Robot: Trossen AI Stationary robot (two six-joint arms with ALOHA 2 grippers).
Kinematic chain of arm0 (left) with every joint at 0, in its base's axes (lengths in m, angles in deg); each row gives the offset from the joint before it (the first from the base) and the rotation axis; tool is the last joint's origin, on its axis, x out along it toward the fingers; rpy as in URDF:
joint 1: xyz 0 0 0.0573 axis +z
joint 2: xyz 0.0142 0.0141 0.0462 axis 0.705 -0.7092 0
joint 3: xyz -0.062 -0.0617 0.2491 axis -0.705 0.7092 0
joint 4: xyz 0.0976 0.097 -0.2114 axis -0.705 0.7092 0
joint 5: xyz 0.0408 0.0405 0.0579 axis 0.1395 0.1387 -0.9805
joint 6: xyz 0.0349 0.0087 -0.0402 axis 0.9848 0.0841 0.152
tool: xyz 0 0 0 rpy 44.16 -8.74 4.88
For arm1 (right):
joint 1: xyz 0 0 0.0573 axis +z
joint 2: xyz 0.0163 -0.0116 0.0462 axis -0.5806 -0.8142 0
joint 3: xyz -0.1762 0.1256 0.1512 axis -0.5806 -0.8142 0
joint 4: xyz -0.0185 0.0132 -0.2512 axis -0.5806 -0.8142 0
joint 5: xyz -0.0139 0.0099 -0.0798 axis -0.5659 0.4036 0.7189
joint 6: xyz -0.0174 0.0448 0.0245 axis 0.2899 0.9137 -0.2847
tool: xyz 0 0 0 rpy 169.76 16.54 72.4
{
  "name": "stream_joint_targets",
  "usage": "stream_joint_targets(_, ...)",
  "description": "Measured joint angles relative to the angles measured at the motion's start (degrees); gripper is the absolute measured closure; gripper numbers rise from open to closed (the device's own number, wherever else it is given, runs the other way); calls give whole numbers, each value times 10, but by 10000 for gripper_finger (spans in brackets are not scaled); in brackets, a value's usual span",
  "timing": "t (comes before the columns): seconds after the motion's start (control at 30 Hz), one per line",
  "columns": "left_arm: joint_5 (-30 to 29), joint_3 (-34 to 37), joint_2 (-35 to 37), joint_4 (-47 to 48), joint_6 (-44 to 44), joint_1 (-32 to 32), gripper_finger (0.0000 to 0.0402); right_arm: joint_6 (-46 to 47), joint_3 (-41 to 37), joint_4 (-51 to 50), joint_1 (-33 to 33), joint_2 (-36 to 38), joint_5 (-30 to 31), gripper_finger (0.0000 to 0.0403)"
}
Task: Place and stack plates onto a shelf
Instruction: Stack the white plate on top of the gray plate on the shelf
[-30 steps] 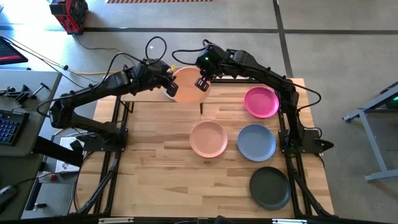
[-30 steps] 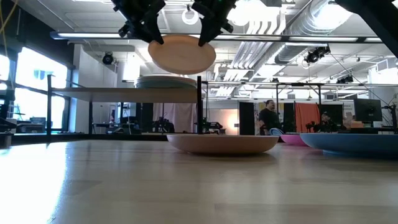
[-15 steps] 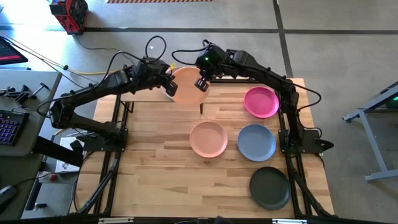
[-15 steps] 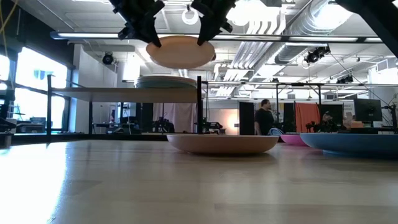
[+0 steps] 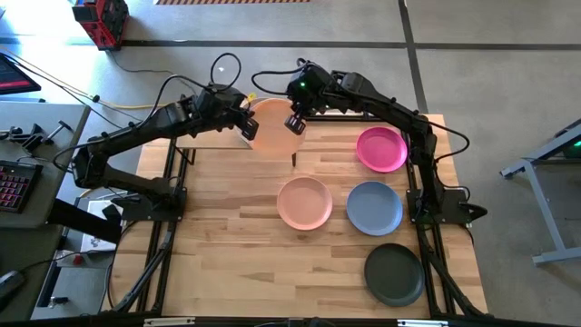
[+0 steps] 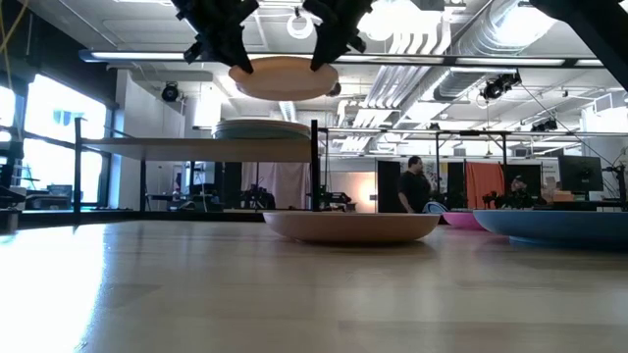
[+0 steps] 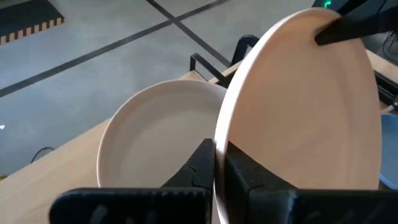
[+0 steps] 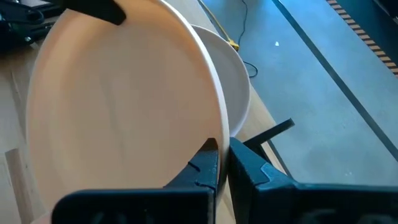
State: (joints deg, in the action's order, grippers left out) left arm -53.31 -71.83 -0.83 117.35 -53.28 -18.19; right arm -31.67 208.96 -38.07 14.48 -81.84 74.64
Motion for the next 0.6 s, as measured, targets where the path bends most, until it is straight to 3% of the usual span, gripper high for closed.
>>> stream_joint_targets(0.37,0,0,33,23,0,6,401,4,0,28,1,0,-3,295)
stream_joint_targets(0.6,3,-1,37,43,-20,47,401,4,-1,71,-13,16,2,267)
